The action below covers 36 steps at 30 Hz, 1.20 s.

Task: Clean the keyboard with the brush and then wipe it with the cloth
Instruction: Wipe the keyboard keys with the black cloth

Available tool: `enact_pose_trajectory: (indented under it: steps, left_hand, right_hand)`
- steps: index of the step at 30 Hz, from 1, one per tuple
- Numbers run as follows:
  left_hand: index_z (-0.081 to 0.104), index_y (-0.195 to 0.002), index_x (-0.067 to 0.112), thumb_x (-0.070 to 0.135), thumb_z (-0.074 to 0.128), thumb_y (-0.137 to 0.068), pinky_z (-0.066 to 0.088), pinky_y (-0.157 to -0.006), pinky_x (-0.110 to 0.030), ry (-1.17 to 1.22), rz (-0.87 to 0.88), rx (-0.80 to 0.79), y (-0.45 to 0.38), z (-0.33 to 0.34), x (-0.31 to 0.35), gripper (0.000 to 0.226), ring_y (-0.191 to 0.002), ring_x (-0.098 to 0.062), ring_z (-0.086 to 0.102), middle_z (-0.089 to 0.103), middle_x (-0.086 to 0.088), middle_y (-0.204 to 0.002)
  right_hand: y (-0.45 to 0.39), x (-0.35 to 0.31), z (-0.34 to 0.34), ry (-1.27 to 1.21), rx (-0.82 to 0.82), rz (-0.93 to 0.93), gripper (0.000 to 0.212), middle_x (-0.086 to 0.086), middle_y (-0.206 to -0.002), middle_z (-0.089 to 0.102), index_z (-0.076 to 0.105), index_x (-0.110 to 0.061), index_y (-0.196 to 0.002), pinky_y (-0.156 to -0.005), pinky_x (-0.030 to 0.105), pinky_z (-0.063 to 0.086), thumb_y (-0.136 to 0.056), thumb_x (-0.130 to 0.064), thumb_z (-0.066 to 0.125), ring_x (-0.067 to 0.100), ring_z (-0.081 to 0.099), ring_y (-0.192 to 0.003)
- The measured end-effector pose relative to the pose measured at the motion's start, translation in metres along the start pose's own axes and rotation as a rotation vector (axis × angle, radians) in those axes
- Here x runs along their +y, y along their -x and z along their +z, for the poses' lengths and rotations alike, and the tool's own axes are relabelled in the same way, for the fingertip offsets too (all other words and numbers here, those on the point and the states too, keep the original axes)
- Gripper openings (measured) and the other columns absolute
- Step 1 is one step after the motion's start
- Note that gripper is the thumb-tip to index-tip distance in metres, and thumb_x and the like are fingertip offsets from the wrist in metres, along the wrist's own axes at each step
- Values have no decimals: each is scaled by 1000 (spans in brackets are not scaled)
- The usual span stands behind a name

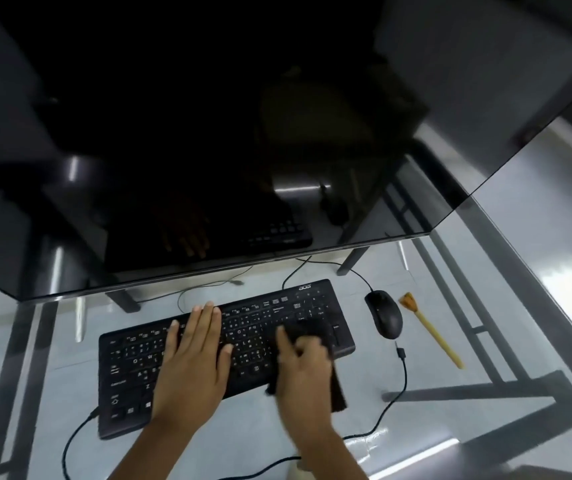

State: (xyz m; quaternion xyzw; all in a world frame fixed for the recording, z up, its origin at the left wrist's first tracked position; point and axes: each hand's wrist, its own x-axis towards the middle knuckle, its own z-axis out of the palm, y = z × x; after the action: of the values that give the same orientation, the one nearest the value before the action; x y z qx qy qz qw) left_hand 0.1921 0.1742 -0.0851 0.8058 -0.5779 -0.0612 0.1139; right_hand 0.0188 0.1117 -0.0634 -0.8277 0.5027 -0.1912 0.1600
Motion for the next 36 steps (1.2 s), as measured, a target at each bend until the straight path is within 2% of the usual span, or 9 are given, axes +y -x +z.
enact_pose_trajectory:
  steps: [2, 4, 5, 7, 9, 16, 23, 30, 36]
  left_hand:
    - [25, -151, 9, 42, 23, -100, 10, -119, -46, -7, -2, -3, 0, -1, 0, 60, -149, -16, 9, 23, -3, -158]
    - [24, -151, 10, 43, 22, -100, 10, -119, -46, -8, 1, -7, 1, -1, 0, 61, -149, -16, 9, 22, -3, -159]
    - [24, -151, 10, 43, 21, -100, 10, -119, -46, -16, 1, -8, 1, -1, 1, 60, -149, -16, 8, 22, -3, -159]
    - [24, -151, 9, 43, 21, -101, 10, -119, -47, -19, 7, -6, 0, -1, 2, 60, -149, -16, 9, 22, -4, -159]
    - [25, -150, 8, 42, 22, -101, 10, -119, -47, -17, 5, 2, 0, -1, 1, 60, -149, -17, 11, 23, -4, -158]
    - [30, -148, 5, 39, 17, -100, 12, -118, -48, -34, 24, 11, -1, -1, 3, 60, -148, -19, 13, 26, -7, -158]
    - [25, -150, 8, 40, 20, -101, 8, -119, -47, -34, 17, 14, 1, -2, 3, 59, -149, -19, 12, 23, -6, -158]
    - [29, -149, 5, 38, 23, -101, 12, -118, -49, -37, 23, 17, 1, -1, 2, 59, -149, -19, 12, 23, -8, -158]
    - [24, -150, 8, 39, 23, -101, 13, -118, -49, -31, 20, 14, 3, -2, 4, 58, -148, -19, 12, 22, -7, -159]
  right_hand:
    - [5, -5, -3, 47, -135, -168, 49, 1, -94, 53, 61, -28, -124, -66, 27, 45, -76, -27, 74, 17, 51, -76]
    - [-8, 18, -10, 19, -52, -69, 19, 4, -85, 59, 66, -35, -95, -65, 33, 53, -82, -48, 68, 21, 57, -72]
    - [-21, 35, -14, 39, 49, 60, 22, 7, -80, 58, 65, -29, -89, -61, 32, 52, -81, -50, 70, 21, 56, -65]
    - [-44, 62, -24, -37, 176, 339, 25, 10, -85, 52, 67, -17, -110, -60, 27, 44, -86, -23, 69, 21, 52, -67]
    - [-52, 62, -18, -4, 207, 375, 44, 12, -92, 51, 60, -12, -128, -66, 34, 46, -85, -6, 59, 28, 52, -74]
    - [-18, -25, 20, 18, -29, -243, 39, -3, -91, 51, 58, -28, -126, -68, 31, 46, -89, -31, 48, 16, 50, -77]
    - [-72, 39, -6, 71, 219, 366, 41, 13, -96, 51, 63, -19, -124, -72, 43, 48, -85, -7, 59, 34, 53, -77]
    - [-45, -31, 22, 91, -39, -218, 47, 2, -94, 50, 59, -32, -126, -68, 34, 41, -81, -17, 61, 22, 51, -79]
    - [-90, 36, -3, 124, 133, 276, 42, 12, -97, 51, 66, -24, -121, -72, 39, 44, -84, -7, 56, 32, 51, -80]
